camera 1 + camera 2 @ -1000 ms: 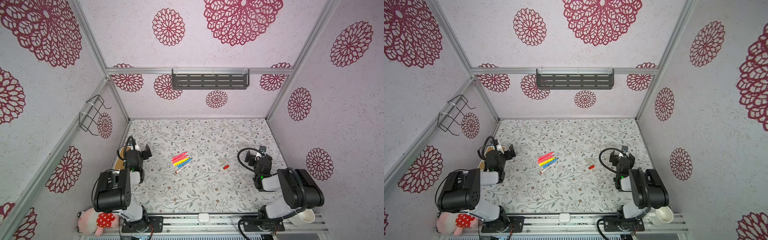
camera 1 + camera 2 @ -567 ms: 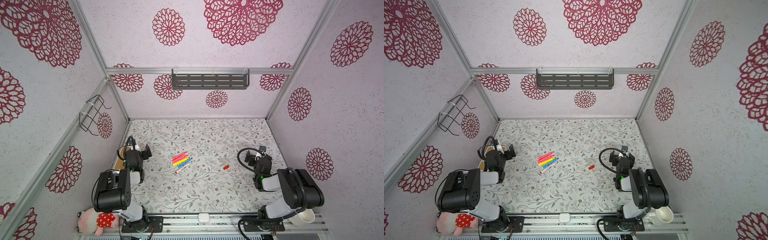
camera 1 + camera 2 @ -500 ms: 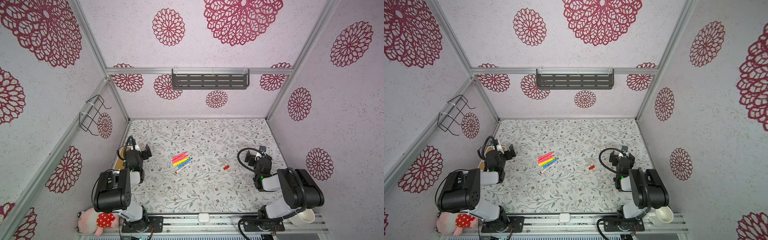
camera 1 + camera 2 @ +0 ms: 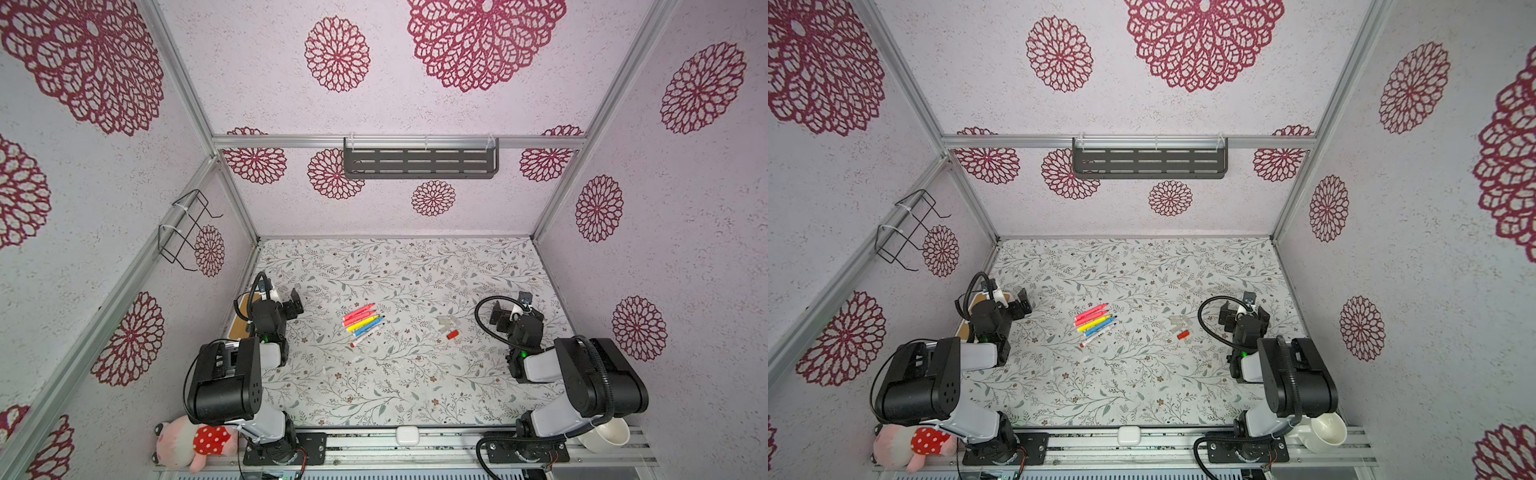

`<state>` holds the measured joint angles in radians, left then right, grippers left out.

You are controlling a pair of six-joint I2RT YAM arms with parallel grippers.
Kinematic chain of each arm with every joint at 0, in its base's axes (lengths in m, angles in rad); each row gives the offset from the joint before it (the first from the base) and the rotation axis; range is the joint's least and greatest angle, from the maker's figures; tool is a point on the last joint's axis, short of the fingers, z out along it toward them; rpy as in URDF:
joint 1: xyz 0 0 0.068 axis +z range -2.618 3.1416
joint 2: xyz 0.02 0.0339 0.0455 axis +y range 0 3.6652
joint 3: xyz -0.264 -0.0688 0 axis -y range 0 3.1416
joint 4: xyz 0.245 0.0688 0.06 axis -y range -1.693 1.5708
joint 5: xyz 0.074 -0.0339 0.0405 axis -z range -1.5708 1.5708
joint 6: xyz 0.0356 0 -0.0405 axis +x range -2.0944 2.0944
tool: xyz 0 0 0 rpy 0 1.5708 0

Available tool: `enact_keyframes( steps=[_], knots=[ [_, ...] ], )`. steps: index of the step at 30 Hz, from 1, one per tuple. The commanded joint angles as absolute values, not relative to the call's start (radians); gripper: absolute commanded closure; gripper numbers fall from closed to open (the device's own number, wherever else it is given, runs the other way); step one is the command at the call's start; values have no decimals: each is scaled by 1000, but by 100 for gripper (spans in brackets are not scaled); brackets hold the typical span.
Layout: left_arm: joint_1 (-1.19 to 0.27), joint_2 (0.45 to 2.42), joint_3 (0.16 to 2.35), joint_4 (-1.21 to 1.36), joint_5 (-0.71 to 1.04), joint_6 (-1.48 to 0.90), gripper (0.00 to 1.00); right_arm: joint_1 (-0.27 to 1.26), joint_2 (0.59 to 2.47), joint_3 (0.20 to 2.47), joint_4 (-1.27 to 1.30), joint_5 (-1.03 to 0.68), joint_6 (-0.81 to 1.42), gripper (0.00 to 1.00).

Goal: Insert the pens into the pen caps

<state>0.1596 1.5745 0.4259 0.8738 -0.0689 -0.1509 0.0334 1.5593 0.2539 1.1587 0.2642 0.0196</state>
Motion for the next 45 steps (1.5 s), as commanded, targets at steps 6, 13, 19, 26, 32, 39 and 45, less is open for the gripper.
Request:
enact_keyframes(
  steps=[6,13,19,26,32,39,45],
  knots=[
    [153,1557,424,879,-74,-138,3,35,1536,255,1198,256,28,1],
    [153,1557,425,880,-74,-138,3,35,1536,256,1198,255,28,1],
    [153,1556,425,879,-74,-138,3,35,1416,252,1117,205,6,1],
    [149,1558,430,871,-103,-141,3,38,1098,321,925,93,-20,1],
    [41,1324,451,647,-376,-125,3,19,1064,798,115,313,340,1],
    [81,1143,916,-311,-369,-618,3,9,1272,1264,-403,210,473,1],
    [-19,1208,1118,-540,-61,-667,3,-27,1319,1242,-308,-221,584,1]
  ],
)
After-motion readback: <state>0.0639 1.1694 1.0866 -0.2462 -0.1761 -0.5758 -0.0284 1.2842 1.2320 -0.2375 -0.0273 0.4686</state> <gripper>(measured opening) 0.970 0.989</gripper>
